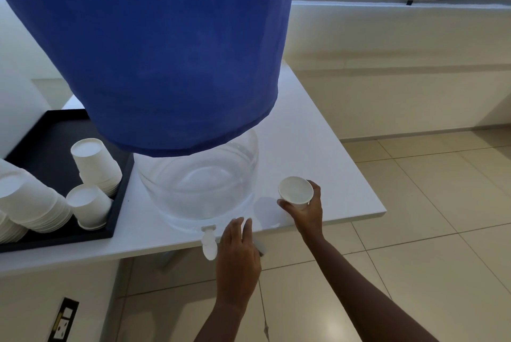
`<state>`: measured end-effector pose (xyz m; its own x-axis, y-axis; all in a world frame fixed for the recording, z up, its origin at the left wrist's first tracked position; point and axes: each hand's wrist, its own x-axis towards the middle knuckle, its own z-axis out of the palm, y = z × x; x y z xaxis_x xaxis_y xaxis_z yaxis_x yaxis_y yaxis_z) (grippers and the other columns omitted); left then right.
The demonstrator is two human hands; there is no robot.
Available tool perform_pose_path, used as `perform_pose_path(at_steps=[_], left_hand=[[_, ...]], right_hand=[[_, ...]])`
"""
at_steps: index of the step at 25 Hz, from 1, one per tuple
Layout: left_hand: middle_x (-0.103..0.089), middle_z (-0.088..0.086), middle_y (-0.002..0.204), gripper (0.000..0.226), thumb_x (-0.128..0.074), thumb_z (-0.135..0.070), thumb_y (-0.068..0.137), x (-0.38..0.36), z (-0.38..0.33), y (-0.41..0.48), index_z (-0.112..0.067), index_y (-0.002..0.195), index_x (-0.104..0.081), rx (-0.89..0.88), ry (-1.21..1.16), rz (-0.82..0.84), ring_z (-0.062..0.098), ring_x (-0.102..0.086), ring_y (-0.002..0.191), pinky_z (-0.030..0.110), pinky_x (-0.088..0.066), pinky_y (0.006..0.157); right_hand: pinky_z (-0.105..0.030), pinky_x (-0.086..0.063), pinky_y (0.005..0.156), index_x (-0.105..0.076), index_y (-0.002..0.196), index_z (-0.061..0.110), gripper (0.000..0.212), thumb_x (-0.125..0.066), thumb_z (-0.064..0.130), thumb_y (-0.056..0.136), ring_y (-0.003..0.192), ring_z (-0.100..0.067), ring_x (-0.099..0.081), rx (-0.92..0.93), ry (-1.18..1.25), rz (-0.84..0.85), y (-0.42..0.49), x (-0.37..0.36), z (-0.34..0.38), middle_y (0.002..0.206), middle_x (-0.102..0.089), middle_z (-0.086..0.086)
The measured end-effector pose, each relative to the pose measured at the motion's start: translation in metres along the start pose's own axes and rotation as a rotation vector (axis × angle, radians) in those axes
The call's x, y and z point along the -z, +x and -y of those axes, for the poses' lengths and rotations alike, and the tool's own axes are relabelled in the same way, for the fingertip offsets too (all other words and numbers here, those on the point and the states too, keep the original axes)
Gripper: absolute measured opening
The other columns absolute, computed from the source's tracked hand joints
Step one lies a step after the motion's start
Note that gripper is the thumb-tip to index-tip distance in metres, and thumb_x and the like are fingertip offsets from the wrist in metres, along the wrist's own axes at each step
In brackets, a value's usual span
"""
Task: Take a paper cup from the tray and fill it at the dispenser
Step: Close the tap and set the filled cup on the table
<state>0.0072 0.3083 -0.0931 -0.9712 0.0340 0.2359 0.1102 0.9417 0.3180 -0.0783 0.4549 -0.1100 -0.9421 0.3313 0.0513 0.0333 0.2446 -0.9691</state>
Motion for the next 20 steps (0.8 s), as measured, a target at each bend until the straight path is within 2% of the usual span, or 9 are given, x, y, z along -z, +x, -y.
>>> perform_pose_path(at_steps=[3,6,9,13,15,17,18,19,20], left_hand=[[-0.075,0.016,0.093,0.048,-0.085,0.000,0.049,-0.005,-0.003,0.007,-0.001,0.096,-0.073,-0.009,-0.002,0.052,0.028,-0.074,0.084,0.035,-0.064,0.066],[-0.075,0.017,0.093,0.050,-0.086,0.000,0.049,-0.012,-0.006,0.013,0.000,0.097,-0.073,-0.023,0.002,0.055,0.028,-0.074,0.085,0.036,-0.064,0.068],[-0.076,0.017,0.094,0.050,-0.086,-0.002,0.050,-0.019,-0.013,0.019,0.000,0.098,-0.072,-0.038,-0.003,0.074,0.027,-0.074,0.086,0.036,-0.063,0.068],[-0.076,0.018,0.098,0.053,-0.088,-0.009,0.050,-0.027,-0.023,0.024,0.000,0.100,-0.072,-0.071,0.015,0.145,0.027,-0.074,0.088,0.034,-0.063,0.069],[-0.074,0.020,0.106,0.057,-0.088,-0.015,0.053,-0.032,-0.027,0.025,0.001,0.105,-0.070,-0.055,0.032,0.153,0.030,-0.073,0.095,0.036,-0.062,0.074],[-0.056,0.025,0.132,0.065,-0.078,-0.024,0.072,-0.039,-0.029,0.027,-0.001,0.128,-0.054,-0.021,-0.004,0.185,0.037,-0.057,0.121,0.041,-0.052,0.096],[-0.035,0.024,0.149,0.069,-0.064,-0.031,0.085,-0.042,-0.030,0.027,-0.003,0.141,-0.033,0.004,-0.045,0.232,0.038,-0.037,0.137,0.042,-0.038,0.111],[-0.013,0.020,0.157,0.072,-0.048,-0.038,0.093,-0.048,-0.027,0.027,-0.005,0.147,-0.012,0.029,-0.049,0.276,0.035,-0.016,0.145,0.040,-0.021,0.120],[0.001,0.016,0.159,0.074,-0.037,-0.043,0.096,-0.051,-0.025,0.027,-0.007,0.148,0.002,0.058,-0.056,0.319,0.031,-0.002,0.148,0.039,-0.010,0.122]], right_hand=[[-0.044,-0.045,0.092,-0.038,0.120,0.019,0.075,-0.084,0.016,0.060,0.111,-0.030,-0.048,-0.037,0.014,-0.001,0.009,-0.006,-0.008,0.112,-0.048,0.000],[-0.039,-0.044,0.089,-0.038,0.119,0.021,0.075,-0.084,0.017,0.060,0.111,-0.029,-0.049,-0.060,0.037,0.006,0.014,-0.007,-0.012,0.112,-0.049,0.001],[-0.042,-0.045,0.093,-0.036,0.121,0.019,0.080,-0.085,0.023,0.058,0.112,-0.027,-0.048,-0.042,-0.002,0.055,0.015,-0.003,-0.014,0.115,-0.048,-0.001],[-0.037,-0.041,0.095,-0.035,0.127,0.012,0.083,-0.083,0.024,0.061,0.118,-0.026,-0.045,0.018,-0.162,0.099,0.012,0.007,-0.015,0.129,-0.046,-0.012],[-0.041,-0.042,0.096,-0.034,0.129,0.011,0.082,-0.080,0.028,0.065,0.119,-0.026,-0.044,0.056,-0.300,0.141,0.009,0.016,-0.016,0.131,-0.045,-0.013],[-0.046,-0.041,0.100,-0.032,0.131,0.008,0.075,-0.072,0.034,0.073,0.123,-0.028,-0.042,0.112,-0.496,0.196,0.010,0.024,-0.022,0.134,-0.044,-0.015],[-0.047,-0.038,0.104,-0.030,0.132,0.007,0.071,-0.065,0.038,0.078,0.128,-0.029,-0.038,0.126,-0.606,0.221,0.008,0.028,-0.023,0.138,-0.042,-0.016],[-0.049,-0.031,0.109,-0.027,0.135,0.007,0.068,-0.056,0.041,0.084,0.134,-0.030,-0.030,0.140,-0.688,0.227,0.007,0.031,-0.027,0.144,-0.036,-0.015],[-0.050,-0.023,0.113,-0.021,0.138,0.008,0.067,-0.041,0.048,0.088,0.140,-0.028,-0.020,0.112,-0.753,0.243,0.004,0.034,-0.027,0.150,-0.028,-0.013]])
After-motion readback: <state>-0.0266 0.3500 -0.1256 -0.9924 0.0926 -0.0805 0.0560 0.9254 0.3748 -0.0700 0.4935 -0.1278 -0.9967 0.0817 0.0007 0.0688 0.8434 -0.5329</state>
